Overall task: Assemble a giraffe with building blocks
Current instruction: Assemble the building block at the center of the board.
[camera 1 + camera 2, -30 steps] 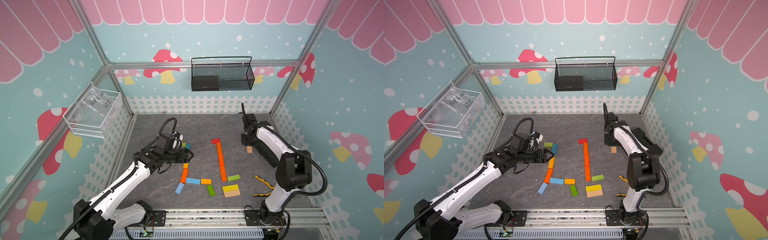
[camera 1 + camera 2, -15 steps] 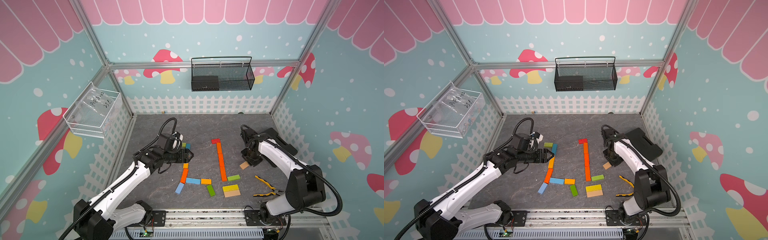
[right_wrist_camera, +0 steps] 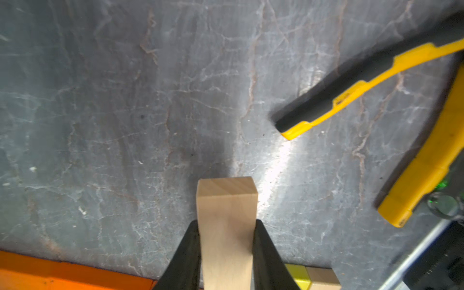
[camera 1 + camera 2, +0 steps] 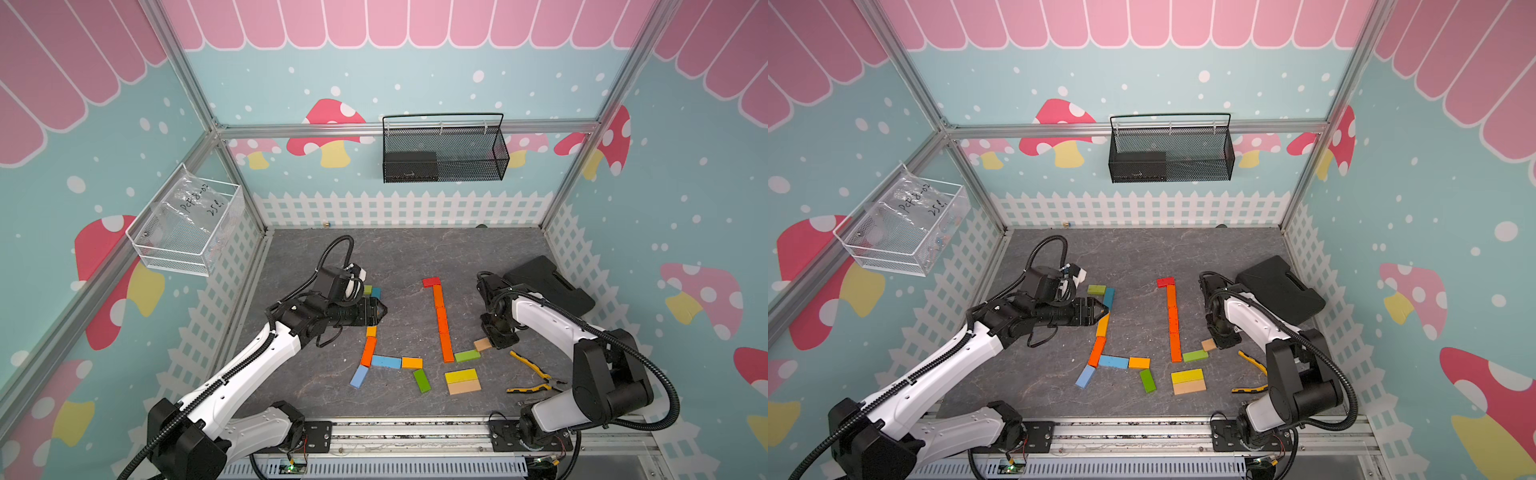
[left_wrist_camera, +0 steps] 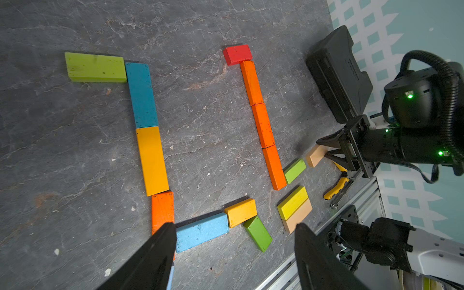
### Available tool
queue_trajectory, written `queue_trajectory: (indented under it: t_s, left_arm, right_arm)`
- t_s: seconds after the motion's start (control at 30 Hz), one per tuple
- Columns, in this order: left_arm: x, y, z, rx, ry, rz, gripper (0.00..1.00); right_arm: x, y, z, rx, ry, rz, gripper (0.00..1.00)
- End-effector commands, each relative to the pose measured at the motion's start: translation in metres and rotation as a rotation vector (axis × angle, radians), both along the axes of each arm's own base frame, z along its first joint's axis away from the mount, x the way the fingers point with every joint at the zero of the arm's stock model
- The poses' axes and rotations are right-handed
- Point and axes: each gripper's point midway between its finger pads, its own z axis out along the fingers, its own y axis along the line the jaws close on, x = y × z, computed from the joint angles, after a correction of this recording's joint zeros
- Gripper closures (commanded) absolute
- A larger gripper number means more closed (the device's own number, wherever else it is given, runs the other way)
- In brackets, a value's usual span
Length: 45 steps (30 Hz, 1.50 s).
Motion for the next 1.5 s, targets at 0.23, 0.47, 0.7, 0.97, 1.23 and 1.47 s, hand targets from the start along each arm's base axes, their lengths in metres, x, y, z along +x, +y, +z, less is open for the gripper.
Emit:
queue_trajectory:
  t_s: [0.23,0.47,0.7,0.97,1.23,1.47]
  left_arm:
    - [0.006,0.002,0.004,0.013,-0.026,0.0,0.23]
    - [0.008,0.002,0.002,0.014,-0.021,0.003,0.23]
    - [0.007,0.002,0.001,0.016,-0.017,0.002,0.23]
    - [0.007,0.001,0.002,0.011,-0.016,-0.002,0.23]
    - [0.007,0.001,0.001,0.01,-0.011,0.0,0.23]
    - [0.008,0.001,0.001,0.009,-0.014,-0.001,0.23]
  right_arm:
    - [0.003,-0.019,-0.006,-0.074,-0.023,-0.045,0.99]
    - [-0.006,-0.029,-0.016,-0.08,-0.005,-0.052,0.98]
    - [-0.012,-0.032,-0.028,-0.073,0.013,-0.057,0.98]
    - [-0.022,-0.028,-0.04,-0.042,0.036,-0.053,0.99]
    - [-0.031,-0.024,-0.048,-0.01,0.047,-0.058,0.99]
    - [-0.036,-0.019,-0.05,0.018,0.051,-0.073,0.99]
